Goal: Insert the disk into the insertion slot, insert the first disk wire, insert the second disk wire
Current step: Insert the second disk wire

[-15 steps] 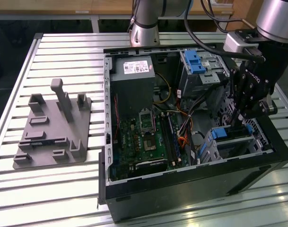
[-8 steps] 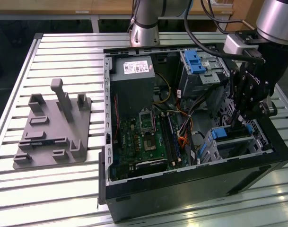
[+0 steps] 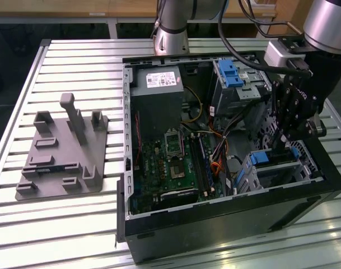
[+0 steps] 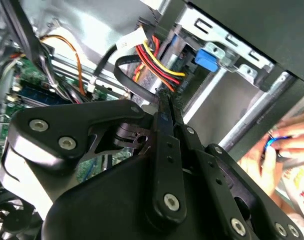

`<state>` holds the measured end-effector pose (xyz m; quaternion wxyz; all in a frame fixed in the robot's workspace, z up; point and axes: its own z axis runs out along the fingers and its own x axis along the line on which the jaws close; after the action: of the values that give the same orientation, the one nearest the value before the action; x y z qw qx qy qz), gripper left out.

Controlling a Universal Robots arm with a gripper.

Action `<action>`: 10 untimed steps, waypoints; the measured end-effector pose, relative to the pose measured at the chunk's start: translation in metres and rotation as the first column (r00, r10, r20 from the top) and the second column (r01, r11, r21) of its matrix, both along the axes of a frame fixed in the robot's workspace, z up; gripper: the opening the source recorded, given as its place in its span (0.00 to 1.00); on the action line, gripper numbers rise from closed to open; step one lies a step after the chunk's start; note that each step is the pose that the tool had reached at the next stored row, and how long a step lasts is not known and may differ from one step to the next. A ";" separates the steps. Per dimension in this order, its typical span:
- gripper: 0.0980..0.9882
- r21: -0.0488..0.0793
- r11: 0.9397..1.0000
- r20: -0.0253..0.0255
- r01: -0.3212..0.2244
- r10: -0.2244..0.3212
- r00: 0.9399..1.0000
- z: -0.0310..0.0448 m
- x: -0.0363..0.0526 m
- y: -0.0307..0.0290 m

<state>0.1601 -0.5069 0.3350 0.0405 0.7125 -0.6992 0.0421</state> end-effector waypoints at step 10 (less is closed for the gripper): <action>0.05 0.035 0.999 0.005 0.001 -0.001 1.000 0.0005 -0.0004 -0.0007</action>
<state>0.1597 -0.5075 0.3355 0.0259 0.7126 -0.7004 0.0316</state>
